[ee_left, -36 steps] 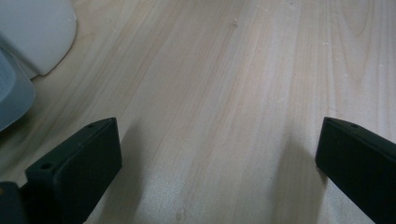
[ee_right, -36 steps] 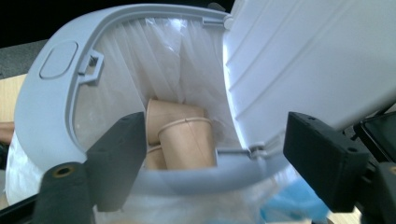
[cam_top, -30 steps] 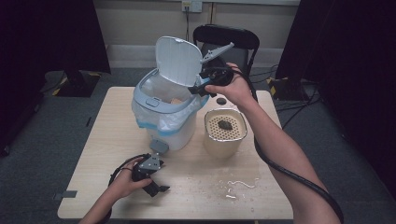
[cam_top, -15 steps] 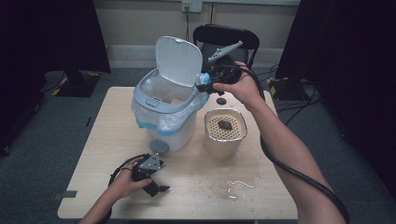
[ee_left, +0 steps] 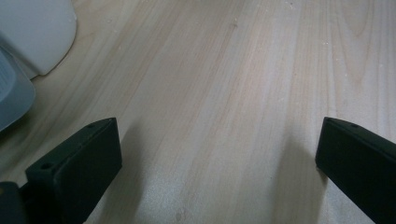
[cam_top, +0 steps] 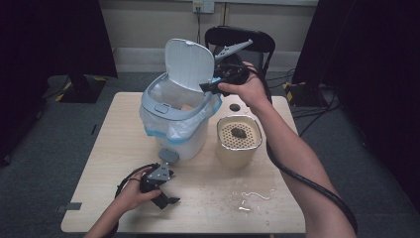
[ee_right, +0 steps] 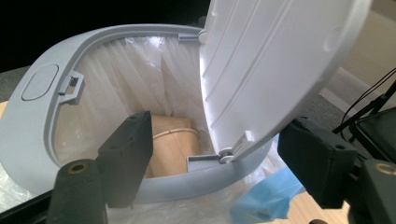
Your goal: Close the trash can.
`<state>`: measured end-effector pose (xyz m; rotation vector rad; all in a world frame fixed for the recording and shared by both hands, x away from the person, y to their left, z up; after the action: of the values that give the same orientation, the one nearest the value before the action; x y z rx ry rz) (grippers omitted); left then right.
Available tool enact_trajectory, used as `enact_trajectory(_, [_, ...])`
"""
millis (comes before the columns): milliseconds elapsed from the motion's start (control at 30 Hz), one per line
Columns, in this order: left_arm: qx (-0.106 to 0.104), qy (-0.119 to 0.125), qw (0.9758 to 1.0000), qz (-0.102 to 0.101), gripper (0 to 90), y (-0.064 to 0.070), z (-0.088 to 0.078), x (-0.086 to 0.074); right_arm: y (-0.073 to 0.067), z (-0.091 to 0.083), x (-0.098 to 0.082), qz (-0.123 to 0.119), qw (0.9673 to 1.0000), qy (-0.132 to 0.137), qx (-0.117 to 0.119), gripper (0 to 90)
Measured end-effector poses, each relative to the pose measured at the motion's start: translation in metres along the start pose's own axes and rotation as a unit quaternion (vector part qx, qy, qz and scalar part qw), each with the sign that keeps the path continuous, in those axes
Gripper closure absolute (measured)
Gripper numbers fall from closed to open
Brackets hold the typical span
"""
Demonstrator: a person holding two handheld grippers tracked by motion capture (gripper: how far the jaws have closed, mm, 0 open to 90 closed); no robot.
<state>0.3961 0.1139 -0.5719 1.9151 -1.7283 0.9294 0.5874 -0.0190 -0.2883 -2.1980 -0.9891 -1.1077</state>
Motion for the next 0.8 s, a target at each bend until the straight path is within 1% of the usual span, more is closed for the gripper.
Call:
enact_trajectory(100, [-0.001,0.003,1.0000,0.000,0.0,0.000,0.000,0.000,-0.002,-0.003,0.003,0.001,1.0000,0.004,0.005,28.4])
enact_trajectory(133, [0.000,0.000,1.0000,0.000,0.0,0.000,0.000,0.000,-0.003,-0.004,0.003,-0.003,1.0000,0.002,0.005,29.1])
enact_trajectory(167, [-0.001,0.003,1.0000,0.000,0.0,0.000,0.000,0.000,-0.005,-0.005,0.004,-0.007,1.0000,0.001,0.006,30.3])
enact_trajectory(200, [0.000,0.001,1.0000,0.000,0.0,0.000,0.000,0.000,-0.006,-0.006,0.005,-0.008,0.9999,0.005,0.008,31.0])
enact_trajectory(233, [-0.001,0.003,1.0000,0.000,0.0,0.000,0.000,0.000,-0.009,-0.007,0.006,-0.007,0.9999,0.007,0.011,30.7])
enact_trajectory(267, [-0.002,0.004,1.0000,-0.002,0.0,0.001,0.000,0.000,-0.013,-0.009,0.008,-0.016,0.9998,0.005,0.012,30.4])
enact_trajectory(300, [-0.002,0.004,1.0000,-0.002,0.0,0.001,0.000,0.000,-0.016,-0.010,0.009,-0.018,0.9997,0.005,0.014,30.4])
enact_trajectory(333, [-0.002,0.004,1.0000,-0.002,0.0,0.001,0.000,0.000,-0.016,-0.010,0.009,-0.018,0.9997,0.005,0.014,30.4])
enact_trajectory(400, [0.000,0.003,1.0000,-0.003,0.0,0.000,0.000,0.000,-0.022,-0.012,0.010,-0.032,0.9994,0.003,0.015,28.7])
enact_trajectory(433, [0.000,0.004,1.0000,-0.003,0.0,0.000,0.000,0.000,-0.027,-0.013,0.009,-0.045,0.9989,-0.003,0.014,27.3])
enact_trajectory(467, [-0.001,0.003,1.0000,-0.002,0.0,0.000,0.000,0.000,-0.027,-0.013,0.009,-0.045,0.9989,-0.003,0.014,27.3])
enact_trajectory(500, [0.000,0.003,1.0000,-0.003,0.0,0.000,0.000,0.000,-0.032,-0.013,0.007,-0.051,0.9985,-0.008,0.018,27.0])
enact_trajectory(567, [0.000,0.004,1.0000,-0.003,0.0,0.000,0.000,0.000,-0.034,-0.013,0.005,-0.056,0.9982,-0.009,0.022,26.4])
enact_trajectory(667, [0.000,0.003,1.0000,-0.004,0.0,0.001,0.000,0.000,-0.041,-0.012,-0.002,-0.060,0.9973,-0.025,0.036,24.4])
enact_trajectory(700, [0.000,0.003,1.0000,-0.004,0.0,0.001,0.000,0.000,-0.043,-0.012,-0.004,-0.064,0.9967,-0.031,0.039,25.3])
enact_trajectory(800, [0.000,0.003,1.0000,-0.004,0.0,0.001,0.000,0.000,-0.047,-0.011,-0.009,-0.065,0.9958,-0.040,0.050,23.9])
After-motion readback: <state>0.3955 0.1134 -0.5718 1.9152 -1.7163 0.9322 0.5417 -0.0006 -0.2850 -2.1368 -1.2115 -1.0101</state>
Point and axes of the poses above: each handheld gripper's, and its own axes: z roughly forward along the jaws, x roughly out of its top, y roughly to its right, the point moved 10 cm from there along z, roughly forward along the jaws, and after that the axes turned 12 degrees about z, right-handed, at the moved point
